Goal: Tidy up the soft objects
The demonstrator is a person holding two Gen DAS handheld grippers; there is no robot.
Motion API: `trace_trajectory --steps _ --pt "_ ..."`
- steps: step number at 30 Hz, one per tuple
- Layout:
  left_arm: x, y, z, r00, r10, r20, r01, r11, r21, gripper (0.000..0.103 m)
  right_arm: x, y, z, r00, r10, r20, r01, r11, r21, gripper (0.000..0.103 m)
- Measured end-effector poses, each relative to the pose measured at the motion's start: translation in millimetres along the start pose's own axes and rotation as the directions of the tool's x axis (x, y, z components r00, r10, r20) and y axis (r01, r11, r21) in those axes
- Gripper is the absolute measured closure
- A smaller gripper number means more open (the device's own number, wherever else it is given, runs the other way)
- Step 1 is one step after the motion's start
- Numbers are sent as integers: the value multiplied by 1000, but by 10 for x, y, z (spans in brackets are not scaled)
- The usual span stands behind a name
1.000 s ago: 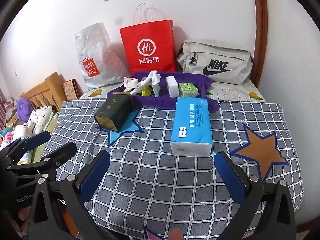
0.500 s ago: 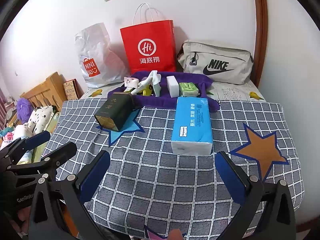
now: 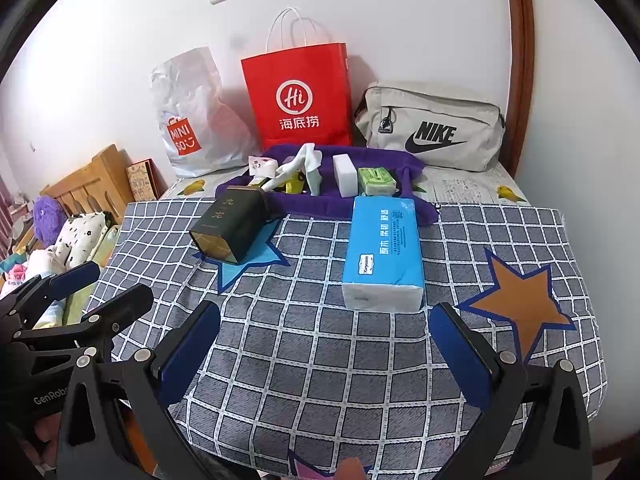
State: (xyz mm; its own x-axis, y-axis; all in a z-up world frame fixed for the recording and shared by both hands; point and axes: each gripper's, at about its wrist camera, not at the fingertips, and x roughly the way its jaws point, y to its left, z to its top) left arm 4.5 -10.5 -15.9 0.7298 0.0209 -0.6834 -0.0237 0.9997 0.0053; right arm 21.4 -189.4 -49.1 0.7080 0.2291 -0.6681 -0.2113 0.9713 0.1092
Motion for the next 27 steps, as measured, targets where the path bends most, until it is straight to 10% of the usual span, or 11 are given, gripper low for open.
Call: trace_trajectory --steps 27 --pt "-12 2 2 1000 0 0 0 1000 -2 19 -9 -12 -14 1000 1 3 -1 1000 -2 0"
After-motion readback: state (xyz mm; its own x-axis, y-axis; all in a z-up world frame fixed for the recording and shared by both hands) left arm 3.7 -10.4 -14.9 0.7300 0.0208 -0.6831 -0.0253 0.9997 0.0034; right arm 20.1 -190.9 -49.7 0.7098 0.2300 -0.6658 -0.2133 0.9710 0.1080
